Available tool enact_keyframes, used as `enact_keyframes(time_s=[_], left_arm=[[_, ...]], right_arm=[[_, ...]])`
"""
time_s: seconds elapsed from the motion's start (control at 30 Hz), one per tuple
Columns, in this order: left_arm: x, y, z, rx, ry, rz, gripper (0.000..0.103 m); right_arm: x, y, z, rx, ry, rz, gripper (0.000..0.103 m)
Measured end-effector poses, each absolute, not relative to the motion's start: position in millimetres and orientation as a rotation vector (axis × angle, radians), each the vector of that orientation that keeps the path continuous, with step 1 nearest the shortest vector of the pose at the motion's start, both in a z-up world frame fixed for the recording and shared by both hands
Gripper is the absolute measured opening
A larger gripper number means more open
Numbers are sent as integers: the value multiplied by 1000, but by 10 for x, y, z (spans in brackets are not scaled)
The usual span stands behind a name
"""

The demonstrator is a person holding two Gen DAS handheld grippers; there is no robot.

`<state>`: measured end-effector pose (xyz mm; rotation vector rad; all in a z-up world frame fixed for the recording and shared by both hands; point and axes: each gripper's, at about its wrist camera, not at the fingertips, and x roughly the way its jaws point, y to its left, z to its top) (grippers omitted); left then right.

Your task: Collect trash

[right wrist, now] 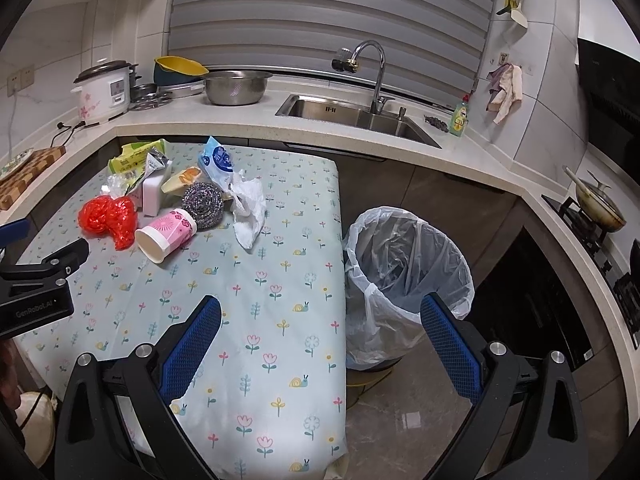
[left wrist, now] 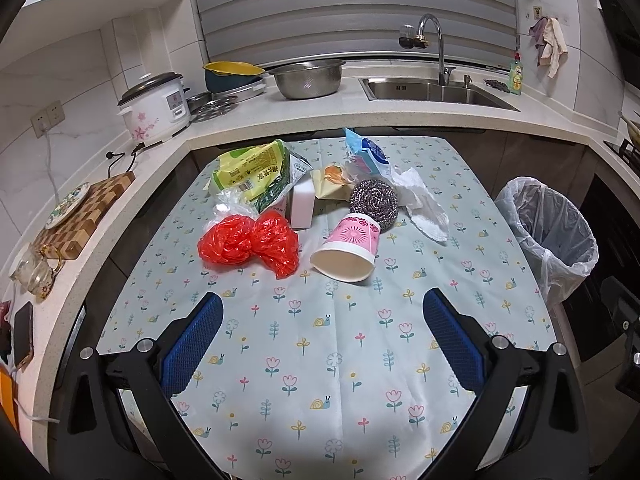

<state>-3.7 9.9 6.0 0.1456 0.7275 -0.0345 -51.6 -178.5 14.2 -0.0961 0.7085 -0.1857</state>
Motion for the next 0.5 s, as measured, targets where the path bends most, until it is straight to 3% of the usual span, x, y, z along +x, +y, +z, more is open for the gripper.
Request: enact_keyframes(time_s=[0.5], left_arm=[[-43, 110, 65, 142, 718, -26, 96]], right_arm=[[-533, -1777, 159, -90, 688, -186, 96]])
